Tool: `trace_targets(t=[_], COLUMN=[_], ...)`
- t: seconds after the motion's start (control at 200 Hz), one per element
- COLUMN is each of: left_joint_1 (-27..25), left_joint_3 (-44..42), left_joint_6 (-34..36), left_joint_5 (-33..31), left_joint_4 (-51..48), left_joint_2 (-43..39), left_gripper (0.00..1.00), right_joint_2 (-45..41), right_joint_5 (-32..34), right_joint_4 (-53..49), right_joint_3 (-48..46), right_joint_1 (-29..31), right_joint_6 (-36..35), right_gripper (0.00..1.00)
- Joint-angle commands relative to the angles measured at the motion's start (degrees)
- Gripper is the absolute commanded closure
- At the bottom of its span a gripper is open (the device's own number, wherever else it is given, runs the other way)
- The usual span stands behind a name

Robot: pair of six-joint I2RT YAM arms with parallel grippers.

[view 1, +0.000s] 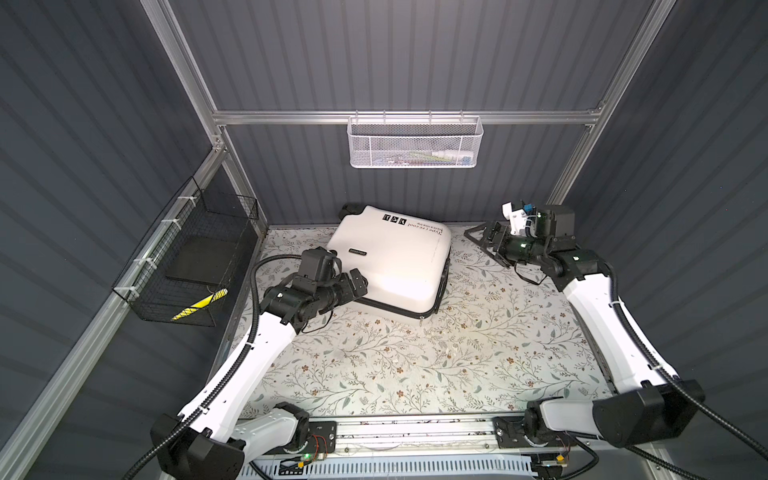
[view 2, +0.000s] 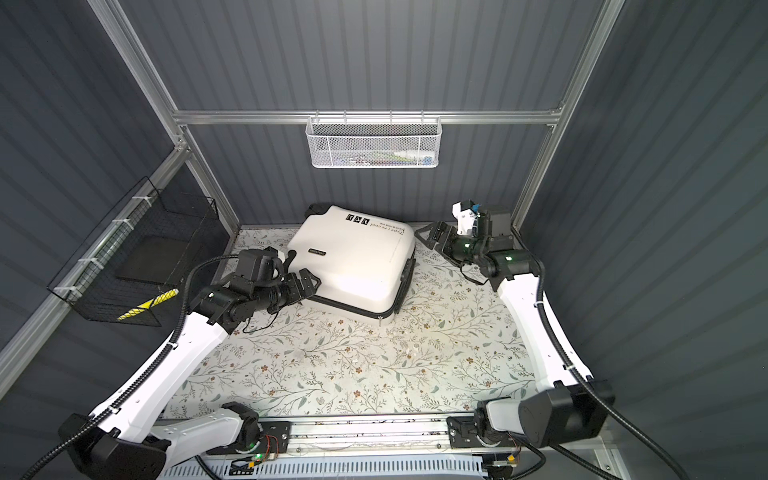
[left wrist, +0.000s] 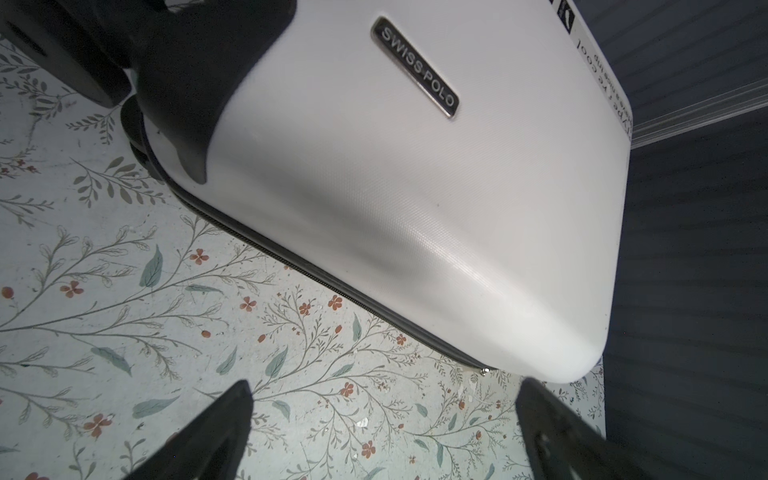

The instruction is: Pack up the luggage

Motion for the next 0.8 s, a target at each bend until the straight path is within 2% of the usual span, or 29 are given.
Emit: trace_targets(t=[0.0,0.265,0.55,0.79], left_joint_1=[0.07,0.05,0.10,0.11], left_joint_3=[-0.58,-5.29,-8.26,-11.77], left_joint_6=[-0.11,-0.23,0.03,-2.65], left_joint_5=[2.49,3.74,1.10,1.12], left_joint_4=[1.03,5.20,7.62,15.71], left_joint_2=[1.01,1.38,-0.70,-0.69], left_gripper=[0.00,0.00,0.00,0.00], right_joint_2=[3.19,17.20,33.94,45.11], right_joint_5=[-3.72,-5.91,-8.79,-12.47], right_joint_4=[-0.10,10.32,12.92,16.81], right_joint_3=[1.69,7.29,22.39,33.16], right_joint_1=[-2.12,-4.82,-4.80,-4.67], right_joint_6=[1.51,3.17,2.81,7.37], right_gripper=[0.08,0.10,0.12,0.14])
